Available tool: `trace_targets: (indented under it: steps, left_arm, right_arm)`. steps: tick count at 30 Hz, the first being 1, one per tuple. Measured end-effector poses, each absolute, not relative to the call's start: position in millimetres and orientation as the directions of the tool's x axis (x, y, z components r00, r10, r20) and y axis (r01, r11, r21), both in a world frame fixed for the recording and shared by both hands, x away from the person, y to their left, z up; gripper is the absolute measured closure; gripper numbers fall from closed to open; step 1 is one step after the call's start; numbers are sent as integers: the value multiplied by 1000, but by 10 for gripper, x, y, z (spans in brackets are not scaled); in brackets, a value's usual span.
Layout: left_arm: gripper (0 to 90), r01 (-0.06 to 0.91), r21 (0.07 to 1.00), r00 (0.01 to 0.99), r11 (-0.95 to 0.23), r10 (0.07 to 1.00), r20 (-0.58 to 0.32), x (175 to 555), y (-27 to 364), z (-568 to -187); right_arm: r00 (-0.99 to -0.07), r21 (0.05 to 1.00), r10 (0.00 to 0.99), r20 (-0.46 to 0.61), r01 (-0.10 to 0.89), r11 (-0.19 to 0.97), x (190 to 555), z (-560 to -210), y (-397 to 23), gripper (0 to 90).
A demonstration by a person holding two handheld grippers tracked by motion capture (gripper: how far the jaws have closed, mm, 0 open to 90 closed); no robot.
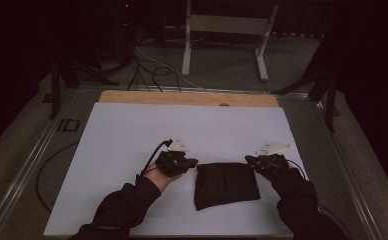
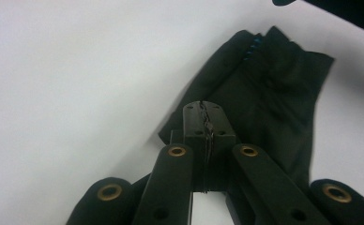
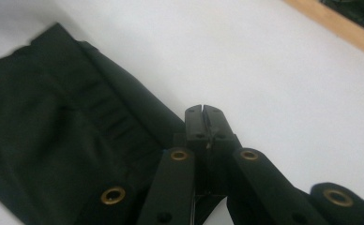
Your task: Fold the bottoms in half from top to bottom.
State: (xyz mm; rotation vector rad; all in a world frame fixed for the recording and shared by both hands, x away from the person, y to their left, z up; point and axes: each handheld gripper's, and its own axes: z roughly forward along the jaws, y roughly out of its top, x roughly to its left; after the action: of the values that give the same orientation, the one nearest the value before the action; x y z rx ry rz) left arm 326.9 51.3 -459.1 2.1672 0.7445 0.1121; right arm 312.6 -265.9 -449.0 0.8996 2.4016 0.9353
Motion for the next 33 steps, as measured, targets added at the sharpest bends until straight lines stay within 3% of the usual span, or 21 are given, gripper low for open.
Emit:
trace_targets:
  steps: [11, 25, 33]
  left_arm:
    - [896, 529, 693, 811, -490, 532, -243, 3393, 367, -4852]
    - [896, 531, 665, 819, -525, 520, -243, 3405, 273, -4983]
    - [895, 511, 685, 832, -520, 498, -242, 3341, 240, -4920]
  right_arm:
    - [-697, 665, 714, -62, 504, 551, 3302, -4781, -2765, 900]
    - [-666, 622, 746, -10, 580, 526, 3217, -5060, -2905, 900]
    - [-671, 647, 741, 21, 575, 502, 3178, -4992, -2877, 900]
